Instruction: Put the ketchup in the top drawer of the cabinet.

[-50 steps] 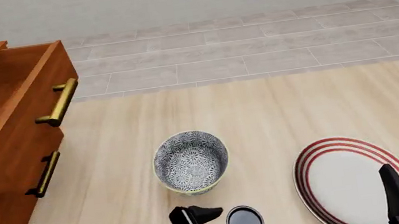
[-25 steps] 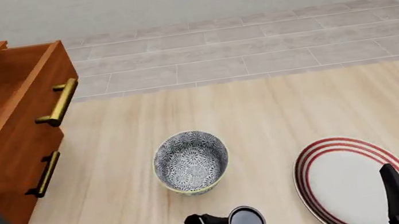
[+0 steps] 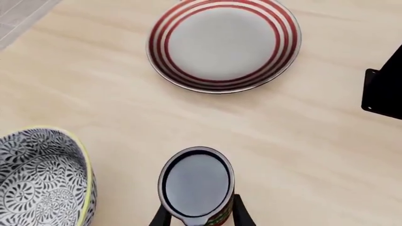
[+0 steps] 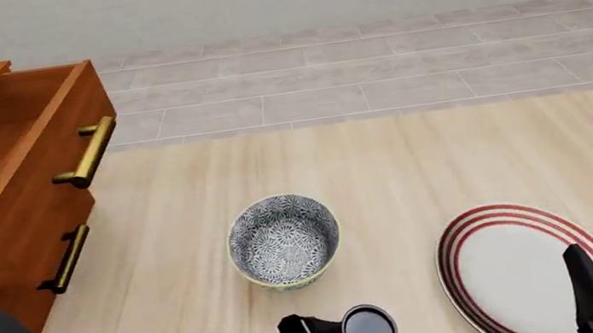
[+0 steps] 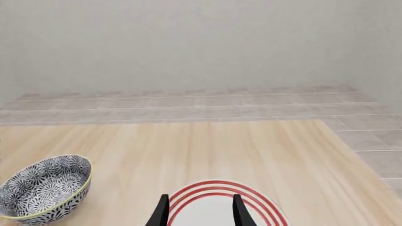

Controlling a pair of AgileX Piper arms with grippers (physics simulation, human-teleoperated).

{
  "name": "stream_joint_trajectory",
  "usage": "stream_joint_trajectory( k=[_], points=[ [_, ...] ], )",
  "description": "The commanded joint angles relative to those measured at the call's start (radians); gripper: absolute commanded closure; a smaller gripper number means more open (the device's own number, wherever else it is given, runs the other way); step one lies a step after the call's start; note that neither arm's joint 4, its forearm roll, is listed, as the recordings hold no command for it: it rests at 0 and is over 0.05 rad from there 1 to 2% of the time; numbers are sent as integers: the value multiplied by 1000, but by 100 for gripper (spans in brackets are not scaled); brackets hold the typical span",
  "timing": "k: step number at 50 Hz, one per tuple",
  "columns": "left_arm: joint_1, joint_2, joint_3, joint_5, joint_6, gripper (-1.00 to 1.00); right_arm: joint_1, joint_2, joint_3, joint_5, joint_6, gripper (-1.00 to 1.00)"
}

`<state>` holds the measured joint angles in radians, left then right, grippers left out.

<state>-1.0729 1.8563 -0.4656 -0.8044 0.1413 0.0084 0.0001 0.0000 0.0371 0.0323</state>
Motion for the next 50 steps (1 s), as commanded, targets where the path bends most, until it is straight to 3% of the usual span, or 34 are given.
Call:
stream_joint_trajectory(
  k=[1, 18, 31, 50],
  points=[
    [10, -11, -10, 6, 17, 100, 5, 0, 0, 3, 0, -100],
    [17, -128, 27, 49, 41, 100, 9, 0, 0, 4, 1, -100],
    [8, -357, 55, 181, 17, 100, 21, 0, 0, 8, -2, -100],
    [51, -557, 88, 313, 14, 100, 33, 0, 0, 11, -5, -100]
  ],
)
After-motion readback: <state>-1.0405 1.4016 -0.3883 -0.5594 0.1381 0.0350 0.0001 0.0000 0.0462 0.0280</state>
